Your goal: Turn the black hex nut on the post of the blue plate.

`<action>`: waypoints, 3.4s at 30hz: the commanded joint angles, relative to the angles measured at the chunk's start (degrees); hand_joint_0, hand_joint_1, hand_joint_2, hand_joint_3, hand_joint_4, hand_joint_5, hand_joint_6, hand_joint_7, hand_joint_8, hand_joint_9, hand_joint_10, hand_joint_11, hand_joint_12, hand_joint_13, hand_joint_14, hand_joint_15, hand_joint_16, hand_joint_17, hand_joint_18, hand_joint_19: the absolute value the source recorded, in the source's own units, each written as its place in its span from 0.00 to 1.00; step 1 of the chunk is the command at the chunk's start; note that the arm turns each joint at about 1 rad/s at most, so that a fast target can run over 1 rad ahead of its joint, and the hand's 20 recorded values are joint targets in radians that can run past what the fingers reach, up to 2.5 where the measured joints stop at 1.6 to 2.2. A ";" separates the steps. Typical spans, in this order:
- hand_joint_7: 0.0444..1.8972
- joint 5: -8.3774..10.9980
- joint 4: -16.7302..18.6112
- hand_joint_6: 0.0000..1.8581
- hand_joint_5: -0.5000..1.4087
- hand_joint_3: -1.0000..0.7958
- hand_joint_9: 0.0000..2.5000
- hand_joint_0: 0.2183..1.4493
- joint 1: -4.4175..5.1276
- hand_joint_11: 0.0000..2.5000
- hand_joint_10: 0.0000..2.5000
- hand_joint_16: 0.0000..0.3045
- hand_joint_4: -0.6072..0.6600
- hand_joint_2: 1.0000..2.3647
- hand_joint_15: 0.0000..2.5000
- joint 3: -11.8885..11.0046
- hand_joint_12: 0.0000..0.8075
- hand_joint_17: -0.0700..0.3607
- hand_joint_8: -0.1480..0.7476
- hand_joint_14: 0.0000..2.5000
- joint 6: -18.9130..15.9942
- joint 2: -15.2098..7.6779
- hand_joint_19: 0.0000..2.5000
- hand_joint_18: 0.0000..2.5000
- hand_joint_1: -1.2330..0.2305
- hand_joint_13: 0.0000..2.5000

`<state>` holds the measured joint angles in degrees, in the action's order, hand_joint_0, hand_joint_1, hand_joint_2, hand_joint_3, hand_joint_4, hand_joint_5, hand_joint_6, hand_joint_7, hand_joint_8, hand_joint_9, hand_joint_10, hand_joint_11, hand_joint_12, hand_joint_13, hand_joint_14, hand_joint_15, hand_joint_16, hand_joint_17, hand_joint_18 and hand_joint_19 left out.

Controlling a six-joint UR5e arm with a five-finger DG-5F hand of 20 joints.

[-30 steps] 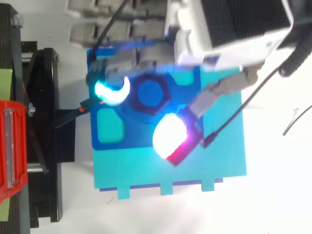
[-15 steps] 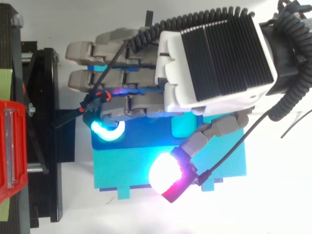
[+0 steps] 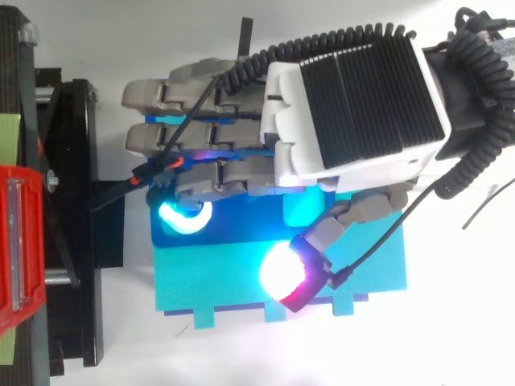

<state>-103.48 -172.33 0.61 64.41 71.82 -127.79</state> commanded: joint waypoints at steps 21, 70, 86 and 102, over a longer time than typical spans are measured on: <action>0.45 -0.94 2.79 0.27 0.14 0.28 0.02 0.21 -0.70 0.00 0.00 0.16 0.61 0.00 0.00 0.98 0.42 0.42 0.39 0.00 0.60 0.00 0.12 0.00 0.26 0.00; 0.50 -3.22 6.66 0.27 0.16 0.28 0.08 0.17 -2.99 0.00 0.00 0.18 0.71 0.00 0.00 4.68 0.47 0.46 0.46 0.00 3.06 0.00 0.13 0.00 0.59 0.00; 0.49 -5.07 6.92 0.27 0.16 0.28 0.08 0.17 -4.92 0.00 0.00 0.18 0.71 0.00 0.00 5.12 0.46 0.45 0.46 0.00 3.06 0.00 0.14 0.00 0.60 0.00; 0.50 -7.62 9.91 0.27 0.16 0.28 0.08 0.18 -7.03 0.00 0.00 0.18 0.70 0.00 0.00 5.12 0.46 0.45 0.46 0.00 4.55 0.00 0.14 0.00 0.60 0.00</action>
<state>-110.66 -162.91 -5.97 69.54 76.10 -127.80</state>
